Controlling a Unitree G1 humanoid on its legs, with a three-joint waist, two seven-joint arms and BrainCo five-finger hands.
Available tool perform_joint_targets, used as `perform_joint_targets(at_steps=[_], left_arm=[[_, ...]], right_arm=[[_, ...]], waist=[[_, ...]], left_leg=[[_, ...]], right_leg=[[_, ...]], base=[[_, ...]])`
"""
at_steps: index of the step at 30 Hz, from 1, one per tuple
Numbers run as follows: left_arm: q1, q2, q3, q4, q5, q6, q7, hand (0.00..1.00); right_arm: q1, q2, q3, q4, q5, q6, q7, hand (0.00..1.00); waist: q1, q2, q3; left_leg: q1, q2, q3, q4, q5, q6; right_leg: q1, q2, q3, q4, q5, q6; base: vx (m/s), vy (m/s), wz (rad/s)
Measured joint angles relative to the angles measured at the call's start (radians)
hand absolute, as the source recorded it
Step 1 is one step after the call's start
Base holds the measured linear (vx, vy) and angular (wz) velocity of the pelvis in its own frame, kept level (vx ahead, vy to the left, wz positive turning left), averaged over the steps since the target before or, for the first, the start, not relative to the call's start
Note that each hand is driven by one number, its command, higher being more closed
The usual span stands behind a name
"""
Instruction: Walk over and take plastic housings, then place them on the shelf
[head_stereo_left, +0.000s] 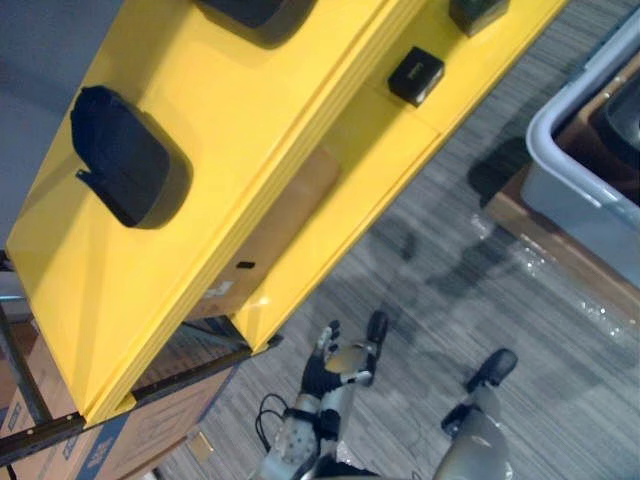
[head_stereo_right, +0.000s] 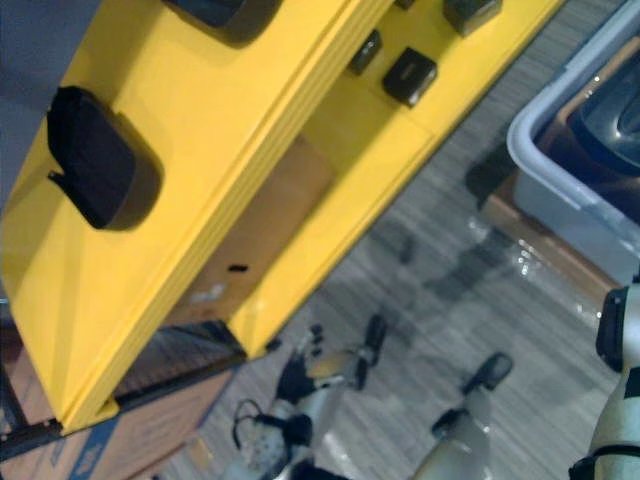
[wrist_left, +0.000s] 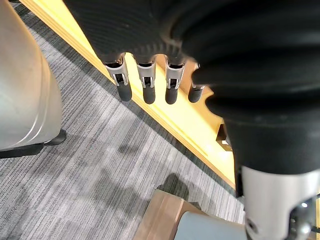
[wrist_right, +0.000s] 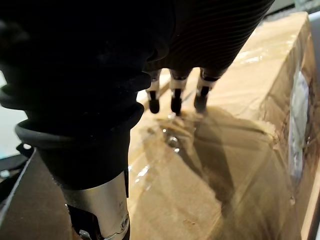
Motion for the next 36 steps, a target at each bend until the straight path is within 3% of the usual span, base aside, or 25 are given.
perform_joint_targets(at_steps=[11, 16, 20, 23, 26, 32, 36], left_arm=[[0.051, 0.007, 0.013, -0.045, -0.001, -0.026, 0.022, 0.0], [0.053, 0.01, 0.016, -0.052, -0.009, -0.031, 0.02, 0.0], [0.053, 0.01, 0.016, -0.053, -0.011, -0.041, 0.009, 0.0], [0.053, 0.01, 0.021, -0.052, -0.012, -0.043, -0.007, 0.0], [0.053, 0.01, 0.042, -0.052, -0.039, -0.043, -0.013, 0.0], [0.053, 0.016, 0.044, -0.051, -0.039, -0.044, -0.013, 0.0], [0.053, 0.016, 0.044, -0.049, -0.039, -0.044, -0.013, 0.0]], right_arm=[[-0.086, -0.017, -0.005, -0.005, -0.001, 0.004, -0.253, 0.0], [-0.12, -0.038, 0.001, -0.008, -0.036, -0.031, -0.318, 0.0], [-0.167, -0.039, 0.048, -0.013, -0.075, -0.096, -0.357, 0.0], [-0.171, -0.039, 0.067, -0.05, -0.081, -0.163, -0.354, 0.0], [-0.17, -0.037, 0.087, -0.062, -0.079, -0.198, -0.304, 0.0], [-0.128, -0.021, 0.084, -0.061, -0.046, -0.211, -0.187, 0.0], [-0.09, -0.003, 0.075, -0.048, -0.005, -0.166, -0.127, 0.0]], waist=[[-0.012, 0.002, -0.002], [-0.02, 0.002, -0.002], [-0.023, 0.003, -0.002], [-0.022, 0.003, -0.002], [-0.02, 0.003, -0.002], [-0.013, 0.003, -0.002], [-0.001, 0.003, -0.002]], left_leg=[[0.036, -0.001, 0.002, 0.0, -0.004, 0.004], [0.053, 0.0, 0.007, -0.002, -0.005, 0.004], [0.06, 0.003, 0.012, -0.005, -0.005, 0.003], [0.069, 0.001, 0.013, -0.011, -0.005, 0.004], [0.069, 0.0, 0.011, -0.017, -0.004, 0.004], [0.068, -0.006, 0.0, -0.023, -0.004, 0.004], [0.067, -0.012, -0.003, -0.031, -0.004, 0.004]], right_leg=[[0.03, -0.001, 0.001, 0.005, 0.002, 0.004], [0.044, -0.002, 0.005, 0.004, -0.002, -0.004], [0.048, -0.001, 0.006, 0.0, -0.002, -0.004], [0.055, -0.001, 0.006, -0.005, -0.002, -0.004], [0.056, -0.002, 0.003, -0.008, -0.002, -0.003], [0.058, -0.006, -0.016, -0.008, -0.002, -0.001], [0.057, -0.012, -0.024, -0.007, -0.005, -0.001]], base=[[-0.04, -0.004, -0.01], [-0.06, 0.002, -0.03], [-0.04, -0.003, -0.04], [-0.02, 0.001, 0.0], [0.0, 0.0, 0.0], [-0.01, 0.005, 0.05], [-0.03, 0.01, 0.05]])
